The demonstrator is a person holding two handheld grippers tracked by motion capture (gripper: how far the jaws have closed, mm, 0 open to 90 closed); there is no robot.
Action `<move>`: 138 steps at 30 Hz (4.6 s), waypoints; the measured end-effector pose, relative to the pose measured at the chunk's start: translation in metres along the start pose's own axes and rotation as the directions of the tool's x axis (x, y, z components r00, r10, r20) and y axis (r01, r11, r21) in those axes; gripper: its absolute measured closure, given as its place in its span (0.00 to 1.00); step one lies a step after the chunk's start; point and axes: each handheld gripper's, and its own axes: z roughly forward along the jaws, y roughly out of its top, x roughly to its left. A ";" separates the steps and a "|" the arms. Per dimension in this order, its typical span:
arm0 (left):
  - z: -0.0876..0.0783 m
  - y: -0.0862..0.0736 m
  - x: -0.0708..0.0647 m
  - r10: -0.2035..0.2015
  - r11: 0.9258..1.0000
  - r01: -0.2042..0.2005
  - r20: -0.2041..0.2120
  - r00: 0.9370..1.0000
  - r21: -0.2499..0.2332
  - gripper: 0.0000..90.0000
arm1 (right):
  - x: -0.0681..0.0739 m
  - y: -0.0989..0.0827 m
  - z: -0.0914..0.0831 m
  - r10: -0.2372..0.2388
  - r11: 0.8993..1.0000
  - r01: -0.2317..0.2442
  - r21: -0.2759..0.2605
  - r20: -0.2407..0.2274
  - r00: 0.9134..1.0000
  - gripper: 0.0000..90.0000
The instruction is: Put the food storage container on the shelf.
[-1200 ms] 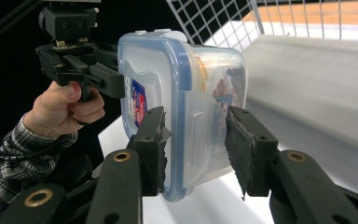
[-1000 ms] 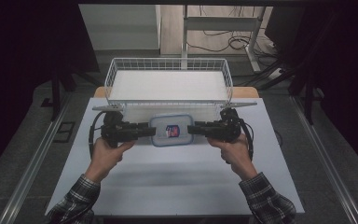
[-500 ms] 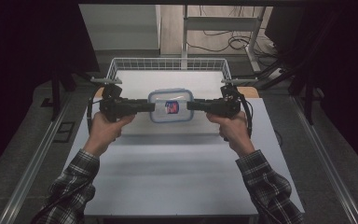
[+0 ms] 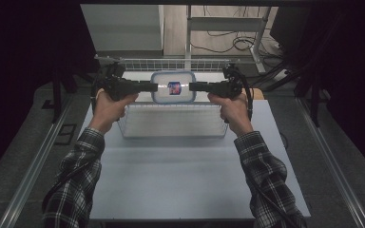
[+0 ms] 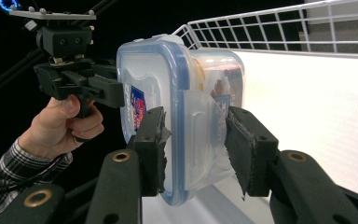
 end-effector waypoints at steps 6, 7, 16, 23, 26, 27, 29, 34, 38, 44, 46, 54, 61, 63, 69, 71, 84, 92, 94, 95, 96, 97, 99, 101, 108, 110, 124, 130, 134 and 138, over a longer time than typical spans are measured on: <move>0.007 0.003 0.014 -0.021 1.000 0.021 -0.009 1.000 -0.004 0.63 | -0.014 0.003 0.009 0.031 1.000 -0.031 -0.002 0.004 1.000 0.64; 0.008 0.003 0.017 -0.027 1.000 0.027 -0.008 1.000 -0.006 0.63 | -0.016 0.003 0.010 0.034 0.999 -0.034 -0.002 0.006 0.999 0.64; 0.013 -0.002 0.025 -0.037 0.999 0.036 -0.016 0.999 -0.039 0.62 | -0.023 0.003 0.017 0.054 0.998 -0.055 0.015 0.023 0.998 0.63; 0.013 -0.002 0.023 -0.013 0.999 0.012 -0.044 0.999 -0.032 0.60 | -0.021 0.004 0.017 0.054 0.998 -0.054 0.020 0.040 0.998 0.63; 0.014 -0.001 0.021 0.009 1.000 -0.010 -0.065 0.998 -0.014 0.62 | -0.018 0.004 0.018 0.039 0.999 -0.040 0.022 0.072 0.997 0.62; 0.015 0.000 0.020 0.015 1.000 -0.016 -0.072 0.997 -0.008 0.61 | -0.017 0.005 0.020 0.035 0.999 -0.037 0.031 0.076 0.996 0.61; 0.018 0.000 0.018 0.032 0.999 -0.030 -0.100 0.994 0.021 0.60 | -0.016 0.005 0.021 0.029 0.999 -0.032 0.031 0.087 0.996 0.60; 0.019 -0.003 0.020 0.025 1.000 -0.022 -0.102 0.995 0.022 0.61 | -0.013 0.007 0.021 0.003 1.000 -0.007 0.026 0.138 0.990 0.59; 0.019 -0.003 0.021 0.007 1.000 -0.006 -0.092 0.996 0.013 0.62 | -0.011 0.009 0.021 -0.016 1.000 0.012 0.025 0.177 0.984 0.58; 0.020 -0.001 0.017 0.023 1.000 -0.021 -0.124 0.992 0.016 0.55 | -0.004 0.013 0.026 -0.054 0.998 0.055 0.005 0.291 0.955 0.58; 0.020 0.000 0.017 0.030 0.999 -0.028 -0.135 0.990 0.017 0.53 | -0.002 0.014 0.028 -0.071 0.997 0.074 0.002 0.320 0.945 0.59; 0.024 0.006 0.009 0.048 0.998 -0.056 -0.285 0.957 -0.021 0.50 | -0.003 0.017 0.035 -0.102 0.995 0.102 0.019 0.350 0.931 0.59; 0.024 0.006 0.002 0.083 0.995 -0.098 -0.314 0.946 -0.033 0.43 | 0.000 0.017 0.034 -0.107 0.994 0.113 0.004 0.335 0.936 0.57; 0.021 0.003 0.000 0.082 0.992 -0.107 -0.313 0.946 -0.064 0.35 | 0.002 0.017 0.032 -0.116 0.993 0.121 0.006 0.330 0.937 0.54; 0.018 -0.008 -0.004 0.101 0.988 -0.130 -0.300 0.948 -0.077 0.18 | 0.005 0.009 0.026 -0.139 0.990 0.143 0.009 0.283 0.949 0.38; 0.018 -0.012 -0.006 0.106 0.989 -0.132 -0.294 0.950 -0.071 0.13 | 0.005 0.004 0.026 -0.166 0.986 0.168 0.016 0.279 0.946 0.29; 0.014 -0.040 -0.015 0.158 0.985 -0.170 -0.265 0.951 -0.023 0.05 | 0.014 -0.018 0.027 -0.255 0.967 0.246 0.069 0.295 0.921 0.07; 0.015 -0.055 -0.028 0.240 0.969 -0.248 -0.285 0.928 0.008 0.02 | 0.027 -0.029 0.026 -0.292 0.956 0.279 0.086 0.289 0.912 0.04; 0.014 -0.058 -0.029 0.242 0.969 -0.249 -0.281 0.929 0.014 0.02 | 0.030 -0.032 0.026 -0.301 0.954 0.285 0.097 0.297 0.906 0.04; 0.014 -0.059 -0.031 0.238 0.970 -0.244 -0.277 0.931 0.012 0.02 | 0.031 -0.034 0.026 -0.305 0.952 0.287 0.102 0.300 0.904 0.04; 0.013 -0.060 -0.032 0.241 0.969 -0.247 -0.270 0.932 0.010 0.02 | 0.032 -0.036 0.025 -0.308 0.951 0.289 0.106 0.301 0.902 0.03; 0.013 -0.062 -0.033 0.241 0.969 -0.248 -0.265 0.934 0.005 0.02 | 0.033 -0.037 0.025 -0.311 0.950 0.292 0.106 0.301 0.902 0.03; 0.012 -0.066 -0.035 0.237 0.969 -0.247 -0.251 0.939 -0.008 0.02 | 0.035 -0.040 0.024 -0.313 0.950 0.295 0.104 0.289 0.905 0.03; 0.011 -0.069 -0.037 0.239 0.969 -0.249 -0.238 0.941 -0.013 0.03 | 0.038 -0.044 0.024 -0.318 0.948 0.300 0.106 0.278 0.906 0.03; 0.014 -0.082 -0.046 0.273 0.959 -0.283 -0.233 0.933 -0.013 0.02 | 0.049 -0.057 0.023 -0.354 0.935 0.339 0.101 0.265 0.897 0.01; 0.014 -0.085 -0.048 0.279 0.957 -0.290 -0.235 0.931 -0.012 0.02 | 0.052 -0.061 0.024 -0.362 0.932 0.347 0.102 0.263 0.894 0.00; 0.012 -0.117 -0.056 0.313 0.948 -0.316 -0.251 0.916 0.029 0.02 | 0.059 -0.090 0.025 -0.407 0.913 0.388 0.125 0.241 0.881 0.00; 0.009 -0.132 -0.046 0.286 0.957 -0.289 -0.253 0.924 0.027 0.02 | 0.055 -0.104 0.024 -0.396 0.918 0.379 0.116 0.237 0.887 0.00; 0.007 -0.136 -0.044 0.267 0.962 -0.274 -0.253 0.930 0.008 0.02 | 0.054 -0.111 0.020 -0.393 0.920 0.382 0.091 0.233 0.890 0.00; 0.011 -0.140 -0.049 0.279 0.959 -0.284 -0.256 0.926 0.017 0.02 | 0.052 -0.118 0.017 -0.397 0.918 0.385 0.096 0.233 0.888 0.00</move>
